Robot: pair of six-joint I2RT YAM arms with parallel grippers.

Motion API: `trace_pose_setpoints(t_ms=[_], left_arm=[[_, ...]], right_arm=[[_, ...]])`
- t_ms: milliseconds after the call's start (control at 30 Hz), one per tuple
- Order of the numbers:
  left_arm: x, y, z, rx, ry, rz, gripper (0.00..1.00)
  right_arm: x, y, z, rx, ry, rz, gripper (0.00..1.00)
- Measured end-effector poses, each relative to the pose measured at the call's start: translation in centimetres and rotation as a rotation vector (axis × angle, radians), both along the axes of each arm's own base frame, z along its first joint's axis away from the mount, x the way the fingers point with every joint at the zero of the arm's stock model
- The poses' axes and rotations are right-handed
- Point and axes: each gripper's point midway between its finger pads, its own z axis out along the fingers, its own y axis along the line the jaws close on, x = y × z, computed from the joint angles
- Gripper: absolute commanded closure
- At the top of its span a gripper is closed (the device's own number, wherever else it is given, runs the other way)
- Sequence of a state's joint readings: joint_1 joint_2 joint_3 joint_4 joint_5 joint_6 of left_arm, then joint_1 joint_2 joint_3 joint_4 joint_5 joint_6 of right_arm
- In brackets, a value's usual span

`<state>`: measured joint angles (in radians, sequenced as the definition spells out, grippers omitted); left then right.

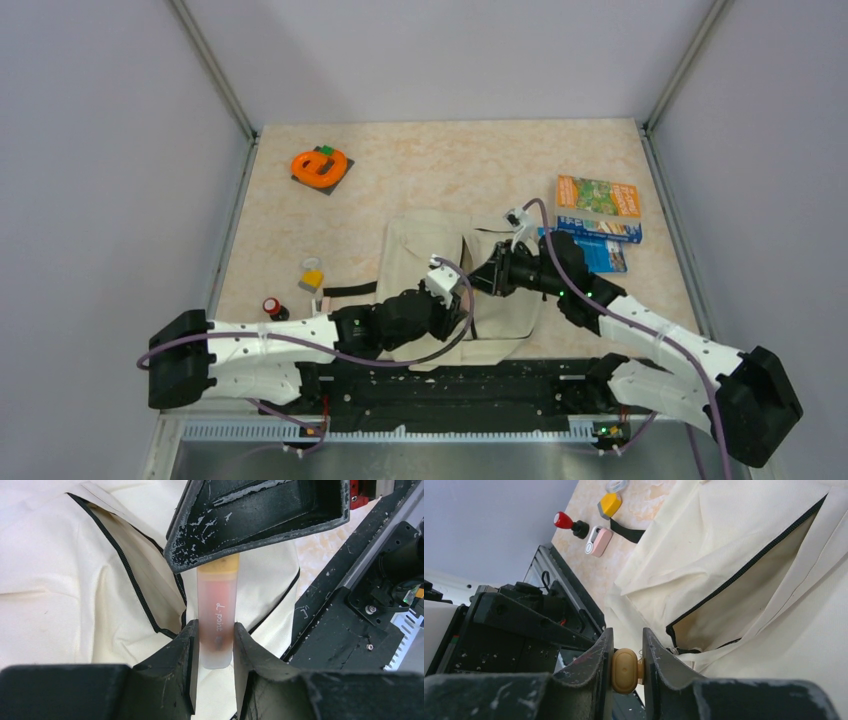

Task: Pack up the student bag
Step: Place the stationery in the student bag.

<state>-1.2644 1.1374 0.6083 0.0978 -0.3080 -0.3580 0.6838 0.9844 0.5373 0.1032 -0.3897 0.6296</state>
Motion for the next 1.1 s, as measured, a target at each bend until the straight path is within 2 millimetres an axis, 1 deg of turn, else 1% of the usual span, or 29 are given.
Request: trace_pose_setpoints(t_ms=[33, 67, 100, 133, 167, 200, 267, 367, 433, 533, 633, 800, 867, 900, 967, 1000, 1100], left_arm=[[0.0, 0.0, 0.0, -0.002, 0.002, 0.004, 0.53], [0.1, 0.0, 0.1, -0.004, 0.002, 0.007, 0.42], [0.2, 0.0, 0.3, -0.007, 0.002, 0.021, 0.34], [0.4, 0.1, 0.4, -0.008, 0.003, 0.038, 0.28], [0.6, 0.2, 0.6, -0.009, 0.003, 0.056, 0.23], [0.8, 0.3, 0.8, -0.009, 0.005, 0.073, 0.21], [1.3, 0.7, 0.9, -0.003, 0.009, 0.111, 0.19], [1.8, 1.4, 0.8, 0.018, 0.029, 0.151, 0.18], [2.3, 2.2, 0.5, 0.037, 0.049, 0.181, 0.18], [3.3, 3.6, 0.2, 0.052, 0.075, 0.228, 0.18], [4.1, 4.9, 0.6, 0.038, 0.096, 0.267, 0.18], [5.5, 7.2, 2.4, -0.047, 0.122, 0.343, 0.17], [5.8, 8.1, 2.7, -0.072, 0.126, 0.369, 0.17], [5.9, 8.5, 2.7, -0.078, 0.128, 0.381, 0.17], [5.7, 9.2, 2.5, -0.076, 0.135, 0.391, 0.17], [5.6, 9.4, 2.5, -0.075, 0.137, 0.393, 0.17], [5.3, 9.8, 2.3, -0.071, 0.147, 0.396, 0.17]], right_arm=[[0.0, 0.0, 0.1, 0.002, -0.002, -0.003, 0.86], [0.1, -0.1, 0.2, 0.003, -0.005, -0.008, 0.87], [0.1, -0.1, 0.3, 0.006, -0.010, -0.014, 0.88], [0.3, -0.3, 0.5, 0.005, -0.020, -0.027, 0.89], [0.4, -0.4, 0.7, 0.005, -0.029, -0.036, 0.90], [0.7, -0.6, 0.8, 0.000, -0.041, -0.055, 0.91], [1.4, -1.2, 0.9, -0.018, -0.069, -0.098, 0.93], [2.8, -2.1, 0.6, -0.058, -0.110, -0.174, 0.94], [3.6, -2.7, 0.4, -0.084, -0.130, -0.216, 0.94], [4.7, -3.3, -0.5, -0.131, -0.143, -0.268, 0.94], [5.5, -3.2, -1.6, -0.161, -0.139, -0.280, 0.95], [6.3, -2.4, -3.9, -0.195, -0.106, -0.269, 0.96], [6.6, -1.9, -4.7, -0.198, -0.097, -0.261, 0.95], [6.7, -1.7, -5.0, -0.199, -0.092, -0.258, 0.94], [7.0, -1.3, -5.8, -0.199, -0.079, -0.250, 0.85], [7.0, -1.1, -6.3, -0.203, -0.071, -0.245, 0.78], [6.9, -0.7, -7.8, -0.217, -0.033, -0.221, 0.53]])
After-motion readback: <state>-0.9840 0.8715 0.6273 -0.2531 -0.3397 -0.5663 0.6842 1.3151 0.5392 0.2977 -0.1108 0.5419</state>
